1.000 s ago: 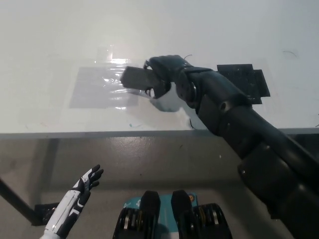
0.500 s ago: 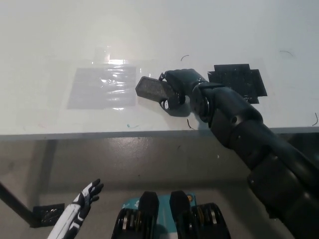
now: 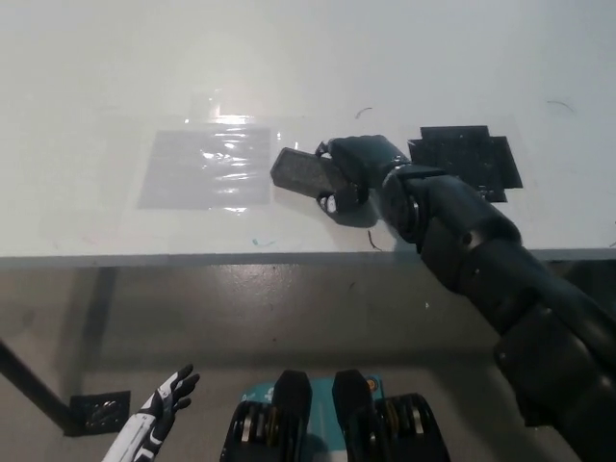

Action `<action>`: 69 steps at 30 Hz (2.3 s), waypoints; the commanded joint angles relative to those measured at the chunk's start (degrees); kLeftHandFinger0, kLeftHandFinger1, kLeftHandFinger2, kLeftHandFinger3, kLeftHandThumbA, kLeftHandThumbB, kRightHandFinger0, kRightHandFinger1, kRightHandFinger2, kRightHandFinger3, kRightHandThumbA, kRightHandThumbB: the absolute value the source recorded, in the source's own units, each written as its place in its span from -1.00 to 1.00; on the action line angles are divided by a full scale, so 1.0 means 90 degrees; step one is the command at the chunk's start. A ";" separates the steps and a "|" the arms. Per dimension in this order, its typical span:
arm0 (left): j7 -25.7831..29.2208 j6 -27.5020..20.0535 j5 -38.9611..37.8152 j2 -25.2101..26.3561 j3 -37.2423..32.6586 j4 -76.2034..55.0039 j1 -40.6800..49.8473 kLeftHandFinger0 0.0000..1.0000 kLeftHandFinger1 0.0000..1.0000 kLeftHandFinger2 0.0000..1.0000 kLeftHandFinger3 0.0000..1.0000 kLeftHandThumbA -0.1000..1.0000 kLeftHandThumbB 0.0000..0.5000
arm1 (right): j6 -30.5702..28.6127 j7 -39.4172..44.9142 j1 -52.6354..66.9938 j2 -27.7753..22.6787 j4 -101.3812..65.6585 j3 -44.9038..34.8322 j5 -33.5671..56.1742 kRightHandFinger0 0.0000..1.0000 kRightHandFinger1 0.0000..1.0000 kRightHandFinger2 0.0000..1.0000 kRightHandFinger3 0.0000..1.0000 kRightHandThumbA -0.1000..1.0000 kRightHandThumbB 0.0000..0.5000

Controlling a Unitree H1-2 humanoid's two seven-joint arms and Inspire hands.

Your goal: A whiteboard eraser is kept on the black marked spot on the table infront of the robot and the robot uses its right hand to swipe it back and forth on the table twice to clean it

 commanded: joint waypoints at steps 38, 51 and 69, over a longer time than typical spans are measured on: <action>0.0043 -0.0320 0.0067 -0.0119 0.0049 0.0114 -0.0002 1.00 1.00 1.00 1.00 1.00 0.62 | 0.0117 0.0343 0.1187 -0.3447 0.0243 -0.0482 0.0045 0.44 0.65 0.95 1.00 0.18 -0.39; -0.0022 -0.0219 0.0004 -0.0041 0.0081 0.0034 -0.0058 1.00 1.00 1.00 1.00 1.00 0.63 | 0.0906 -0.0060 0.1388 -0.4094 0.0506 0.0235 -0.0312 0.51 0.82 0.98 1.00 0.02 -0.53; 0.0023 -0.0428 0.0037 -0.0117 0.0062 0.0171 -0.0088 1.00 1.00 1.00 1.00 1.00 0.53 | 0.0300 0.0209 0.0758 -0.3197 -0.0339 0.0142 -0.0160 0.68 0.93 1.00 1.00 0.40 -0.28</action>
